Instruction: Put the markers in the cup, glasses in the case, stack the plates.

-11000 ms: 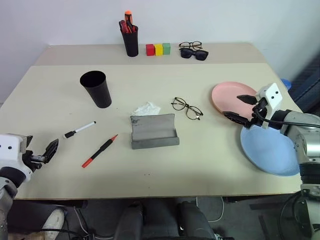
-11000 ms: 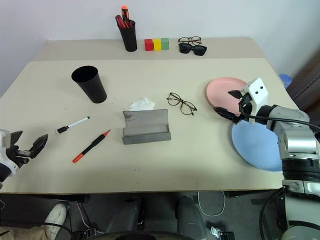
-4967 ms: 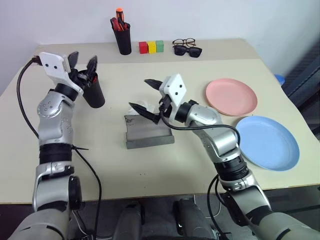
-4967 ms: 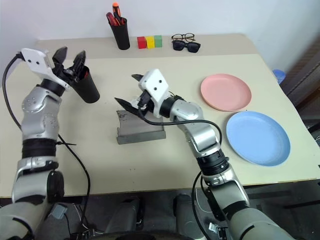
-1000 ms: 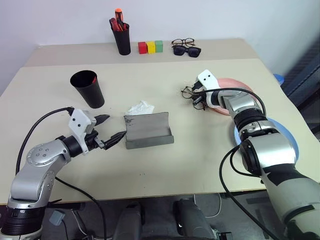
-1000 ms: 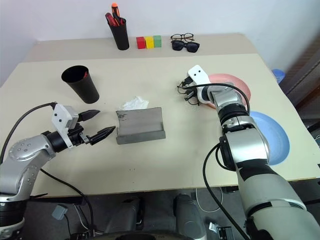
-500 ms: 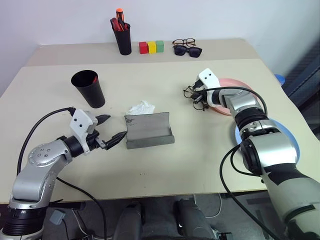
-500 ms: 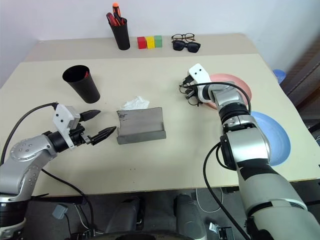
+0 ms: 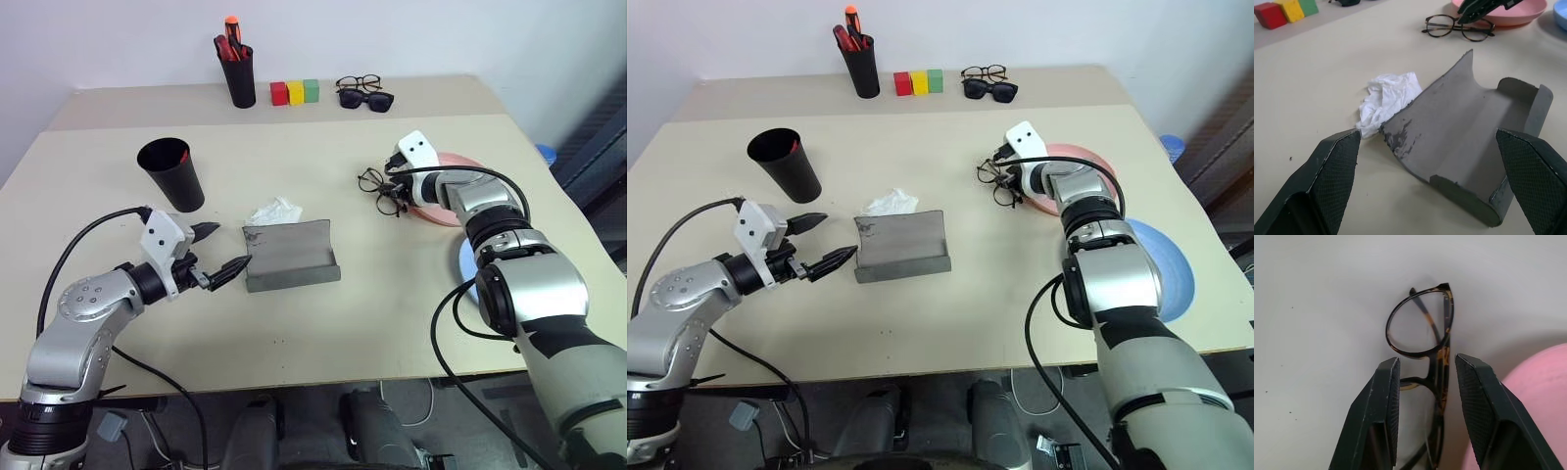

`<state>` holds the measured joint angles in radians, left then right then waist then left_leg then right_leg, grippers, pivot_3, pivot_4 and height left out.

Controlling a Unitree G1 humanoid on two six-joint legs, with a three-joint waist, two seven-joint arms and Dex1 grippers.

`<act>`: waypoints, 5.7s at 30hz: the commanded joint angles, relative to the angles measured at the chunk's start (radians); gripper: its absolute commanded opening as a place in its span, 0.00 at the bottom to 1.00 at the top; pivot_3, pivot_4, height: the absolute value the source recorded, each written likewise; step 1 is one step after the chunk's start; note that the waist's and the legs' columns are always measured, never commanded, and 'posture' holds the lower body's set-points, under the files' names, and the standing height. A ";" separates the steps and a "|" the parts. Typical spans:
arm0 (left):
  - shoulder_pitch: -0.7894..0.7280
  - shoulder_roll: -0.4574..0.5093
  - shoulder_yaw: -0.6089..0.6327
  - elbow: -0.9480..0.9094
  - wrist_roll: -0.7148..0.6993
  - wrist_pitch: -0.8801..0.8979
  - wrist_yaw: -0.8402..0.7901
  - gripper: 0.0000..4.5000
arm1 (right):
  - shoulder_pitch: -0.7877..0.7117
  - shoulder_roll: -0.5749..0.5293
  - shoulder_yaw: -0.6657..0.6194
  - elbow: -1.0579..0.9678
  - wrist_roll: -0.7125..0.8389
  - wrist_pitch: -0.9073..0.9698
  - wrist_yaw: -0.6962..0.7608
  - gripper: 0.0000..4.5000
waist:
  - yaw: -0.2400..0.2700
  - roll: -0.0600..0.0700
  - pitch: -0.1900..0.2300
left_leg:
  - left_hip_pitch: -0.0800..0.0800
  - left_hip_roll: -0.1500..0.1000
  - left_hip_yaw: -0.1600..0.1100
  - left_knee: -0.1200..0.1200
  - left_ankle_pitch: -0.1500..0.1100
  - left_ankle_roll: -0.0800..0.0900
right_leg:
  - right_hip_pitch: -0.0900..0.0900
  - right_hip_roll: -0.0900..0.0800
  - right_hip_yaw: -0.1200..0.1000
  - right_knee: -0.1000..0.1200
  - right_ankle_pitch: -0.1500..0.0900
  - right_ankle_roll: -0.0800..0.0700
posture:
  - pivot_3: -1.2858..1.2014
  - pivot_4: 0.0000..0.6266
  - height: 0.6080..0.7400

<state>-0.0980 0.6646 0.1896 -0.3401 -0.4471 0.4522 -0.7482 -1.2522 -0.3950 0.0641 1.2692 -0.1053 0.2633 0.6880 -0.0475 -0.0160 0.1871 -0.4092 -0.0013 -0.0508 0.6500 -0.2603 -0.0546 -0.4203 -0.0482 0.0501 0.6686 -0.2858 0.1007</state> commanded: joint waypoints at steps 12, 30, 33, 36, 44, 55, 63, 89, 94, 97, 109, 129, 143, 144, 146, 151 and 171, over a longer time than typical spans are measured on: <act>0.030 -0.005 0.010 -0.008 0.004 -0.048 -0.001 1.00 | 0.053 0.010 0.036 -0.039 -0.019 -0.075 0.199 0.39 | 0.000 0.000 0.000 | 0.000 0.000 0.000 0.000 0.000 0.000 | 0.000 0.000 0.000 0.000 0.000 0.000 | 0.52 0.24 1.00; -0.010 0.002 -0.010 -0.030 -0.009 -0.001 0.011 1.00 | 0.128 -0.065 0.101 -0.291 -0.023 -0.133 0.404 0.39 | 0.002 0.000 0.000 | 0.000 0.000 0.000 0.000 0.000 0.000 | 0.000 0.000 0.000 0.000 0.000 0.000 | 0.52 0.24 1.00; -0.010 0.003 -0.010 -0.035 -0.010 0.004 0.013 1.00 | 0.106 -0.073 0.099 -0.295 -0.024 -0.118 0.387 0.39 | 0.001 0.000 0.000 | 0.000 0.000 0.000 0.000 0.000 0.000 | 0.000 0.000 0.000 0.000 0.000 0.000 | 0.52 0.24 1.00; -0.004 0.005 -0.005 -0.041 -0.011 0.007 0.015 1.00 | 0.103 -0.072 0.098 -0.328 -0.019 -0.079 0.371 0.39 | 0.002 0.000 0.000 | 0.000 0.000 0.000 0.000 0.000 0.000 | 0.000 0.000 0.000 0.000 0.000 0.000 | 0.52 0.24 1.00; 0.009 0.001 -0.005 -0.033 -0.005 -0.005 0.012 1.00 | 0.165 -0.071 0.131 -0.443 -0.069 -0.009 0.257 0.39 | 0.004 0.000 0.000 | 0.000 0.000 0.000 0.000 0.000 0.000 | 0.000 -0.001 0.000 0.000 0.000 0.000 | 0.52 0.24 1.00; 0.015 0.000 -0.006 -0.012 0.003 -0.024 -0.005 1.00 | 0.250 -0.093 0.134 -0.711 -0.110 0.095 0.144 0.39 | 0.003 0.000 0.000 | 0.000 0.000 0.000 0.000 0.000 0.000 | 0.000 -0.001 0.000 0.000 0.000 0.000 | 0.52 0.24 1.00; 0.040 -0.002 -0.001 -0.025 0.004 -0.030 -0.001 1.00 | 0.412 -0.107 0.190 -1.212 -0.174 0.400 0.118 0.39 | 0.005 0.000 0.000 | 0.000 0.000 -0.001 0.000 0.000 0.000 | 0.000 -0.001 0.000 0.000 0.000 0.000 | 0.52 0.24 1.00; 0.031 -0.005 -0.002 -0.007 0.003 -0.033 -0.008 1.00 | 0.460 -0.011 0.328 -1.236 -0.212 0.576 -0.102 0.39 | 0.004 0.000 0.000 | 0.000 -0.001 -0.002 0.000 0.000 0.000 | 0.001 -0.001 -0.001 0.000 0.000 0.000 | 0.52 0.24 1.00; 0.039 -0.006 0.001 0.023 0.009 -0.068 -0.022 1.00 | 0.447 -0.008 0.327 -1.172 -0.217 0.535 -0.127 0.39 | 0.004 0.000 0.000 | 0.000 -0.001 -0.002 0.000 0.000 0.000 | 0.001 -0.001 -0.001 0.000 0.000 0.000 | 0.52 0.24 1.00; 0.041 -0.004 0.001 0.027 0.009 -0.076 -0.023 1.00 | 0.445 -0.013 0.330 -1.156 -0.217 0.520 -0.129 0.39 | 0.004 0.000 0.000 | 0.000 -0.001 -0.002 0.000 0.000 0.000 | 0.001 -0.001 -0.001 0.000 0.000 0.000 | 0.52 0.24 1.00; 0.028 -0.001 -0.005 0.003 0.000 -0.053 -0.010 1.00 | 0.446 -0.019 0.334 -1.132 -0.225 0.496 -0.130 0.12 | 0.004 -0.001 0.000 | 0.000 -0.001 -0.002 0.000 0.000 0.000 | 0.001 -0.001 -0.001 0.000 0.000 0.000 | 0.52 0.24 1.00; 0.099 0.070 0.175 0.066 0.013 -0.078 0.010 1.00 | 0.362 -0.062 0.301 -1.392 -0.111 0.396 0.108 0.01 | -0.003 -0.001 -0.001 | 0.000 0.001 -0.002 0.000 0.000 0.000 | 0.000 0.001 -0.001 0.000 0.000 0.000 | 0.52 0.24 1.00; 0.159 0.090 0.250 0.075 -0.041 -0.069 -0.033 1.00 | 0.411 0.084 0.495 -1.487 -0.107 0.539 0.095 0.01 | 0.005 -0.001 -0.001 | 0.000 0.000 -0.004 0.000 0.000 0.000 | 0.001 -0.002 -0.003 0.000 0.000 0.000 | 0.52 0.24 1.00; 0.159 0.087 0.252 0.066 -0.055 -0.059 -0.034 1.00 | 0.417 0.071 0.514 -1.477 -0.126 0.525 0.087 0.01 | 0.004 -0.001 -0.001 | 0.000 0.000 -0.004 0.000 0.000 0.000 | 0.001 -0.002 -0.003 0.000 0.000 0.000 | 0.52 0.24 1.00; 0.166 0.089 0.253 0.055 -0.065 -0.045 -0.041 1.00 | 0.428 0.054 0.528 -1.469 -0.141 0.518 0.079 0.01 | 0.004 -0.001 -0.001 | 0.000 0.000 -0.004 0.000 0.000 0.000 | 0.001 -0.002 -0.003 0.000 0.000 0.000 | 0.52 0.24 1.00; 0.185 0.100 0.247 0.042 -0.077 -0.023 -0.066 1.00 | 0.458 0.014 0.532 -1.498 -0.137 0.529 0.099 0.01 | 0.004 -0.001 -0.001 | 0.000 0.000 -0.004 0.000 0.000 0.000 | 0.001 -0.002 -0.003 0.000 0.000 0.000 | 0.52 0.24 1.00; 0.153 0.107 0.189 0.060 -0.077 -0.008 -0.100 1.00 | 0.460 -0.008 0.509 -1.547 -0.103 0.551 0.146 0.53 | 0.004 -0.001 -0.001 | 0.000 0.000 -0.004 0.000 0.000 0.000 | 0.001 -0.002 -0.003 -0.001 0.000 0.000 | 0.52 0.24 1.00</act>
<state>0.0672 0.7730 0.3720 -0.2750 -0.5314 0.4668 -0.8612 -0.7793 -0.4108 0.6102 -0.2363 -0.2206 0.8287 0.8374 -0.0437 -0.0169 0.1864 -0.4091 -0.0016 -0.0546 0.6499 -0.2606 -0.0542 -0.4194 -0.0500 0.0472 0.6679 -0.2858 0.1005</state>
